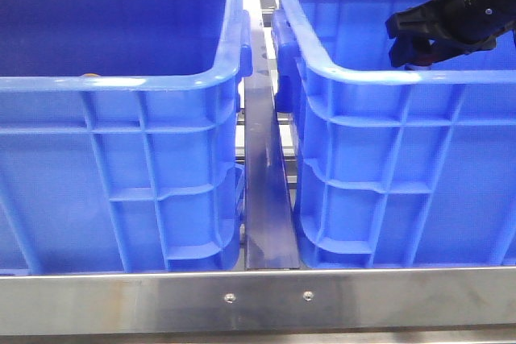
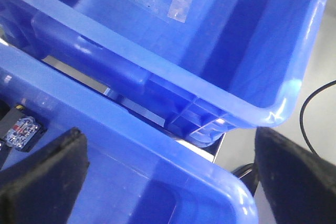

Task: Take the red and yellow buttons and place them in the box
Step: 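Lower the red button into the empty bin and open the right gripper, then reach the left gripper into the button bin and grasp a yellow button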

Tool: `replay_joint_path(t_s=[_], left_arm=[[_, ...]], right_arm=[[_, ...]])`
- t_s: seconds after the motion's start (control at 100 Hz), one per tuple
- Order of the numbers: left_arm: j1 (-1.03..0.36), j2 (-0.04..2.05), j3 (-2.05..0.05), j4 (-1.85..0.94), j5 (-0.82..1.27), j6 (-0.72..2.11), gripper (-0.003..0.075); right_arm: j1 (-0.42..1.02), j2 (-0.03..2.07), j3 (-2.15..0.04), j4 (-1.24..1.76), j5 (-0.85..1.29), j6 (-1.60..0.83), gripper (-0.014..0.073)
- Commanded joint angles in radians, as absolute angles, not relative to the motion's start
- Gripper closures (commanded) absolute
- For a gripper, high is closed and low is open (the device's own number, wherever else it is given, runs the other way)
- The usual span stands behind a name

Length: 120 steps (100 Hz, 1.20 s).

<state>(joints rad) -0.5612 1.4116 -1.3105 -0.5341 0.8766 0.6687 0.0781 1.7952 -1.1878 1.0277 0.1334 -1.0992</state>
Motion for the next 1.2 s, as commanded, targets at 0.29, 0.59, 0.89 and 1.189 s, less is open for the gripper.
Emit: replay_joint_path(t_s=[0.29, 0.59, 0.89, 1.189], left_arm=[[-0.529, 1.374, -1.347, -0.571, 0.805, 0.659, 0.0120], [-0.404, 1.374, -1.347, -0.351, 0.720, 0.367, 0.0122], [-0.353, 1.441, -1.347, 0.006, 0.785, -0.226, 0.0122], [-0.296, 1.573, -1.347, -0.025, 0.778, -0.271, 0.0122]], right_arm=[[0.070, 1.585, -1.150, 1.038, 0.175, -1.111, 0.0085], [0.070, 1.379, -1.012, 1.038, 0.161, -1.111, 0.0085], [0.070, 1.335, -0.997, 1.038, 0.175, -1.110, 0.0085], [0.070, 1.335, -0.997, 1.038, 0.213, -1.110, 0.0085]])
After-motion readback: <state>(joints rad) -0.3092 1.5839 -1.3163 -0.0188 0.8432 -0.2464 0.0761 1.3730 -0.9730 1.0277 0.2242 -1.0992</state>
